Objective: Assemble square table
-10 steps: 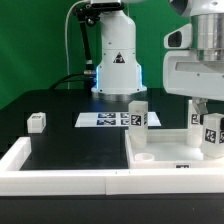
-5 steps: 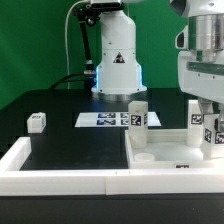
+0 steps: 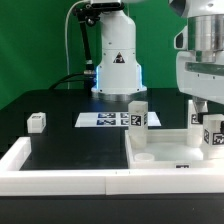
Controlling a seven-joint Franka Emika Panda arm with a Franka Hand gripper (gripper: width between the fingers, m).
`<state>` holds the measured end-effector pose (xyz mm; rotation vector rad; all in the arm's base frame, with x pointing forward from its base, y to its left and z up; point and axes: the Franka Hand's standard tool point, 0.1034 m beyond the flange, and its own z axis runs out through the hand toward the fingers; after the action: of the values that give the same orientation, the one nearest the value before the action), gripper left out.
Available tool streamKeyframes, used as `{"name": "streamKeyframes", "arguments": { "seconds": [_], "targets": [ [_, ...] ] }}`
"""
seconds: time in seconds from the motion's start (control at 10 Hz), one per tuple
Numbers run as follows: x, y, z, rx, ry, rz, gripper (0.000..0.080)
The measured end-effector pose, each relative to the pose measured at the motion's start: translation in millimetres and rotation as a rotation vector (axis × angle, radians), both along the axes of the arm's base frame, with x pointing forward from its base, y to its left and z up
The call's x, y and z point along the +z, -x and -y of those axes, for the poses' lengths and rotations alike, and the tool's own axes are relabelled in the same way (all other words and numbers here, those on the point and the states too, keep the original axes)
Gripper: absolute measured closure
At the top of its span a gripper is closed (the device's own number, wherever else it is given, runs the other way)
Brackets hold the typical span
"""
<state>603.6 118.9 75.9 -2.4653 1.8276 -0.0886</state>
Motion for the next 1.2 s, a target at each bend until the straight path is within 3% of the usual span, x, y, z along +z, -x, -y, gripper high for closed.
{"name": "streamKeyframes", "arguments": {
  "seconds": [0.2, 1.2],
  "targets": [
    [0.4, -0.7, 0.6, 0.19, 0.018, 0.006, 0.0152],
    [2.2, -4.8, 3.1, 1.046, 0.108, 0.039, 0.015]
  ]
}}
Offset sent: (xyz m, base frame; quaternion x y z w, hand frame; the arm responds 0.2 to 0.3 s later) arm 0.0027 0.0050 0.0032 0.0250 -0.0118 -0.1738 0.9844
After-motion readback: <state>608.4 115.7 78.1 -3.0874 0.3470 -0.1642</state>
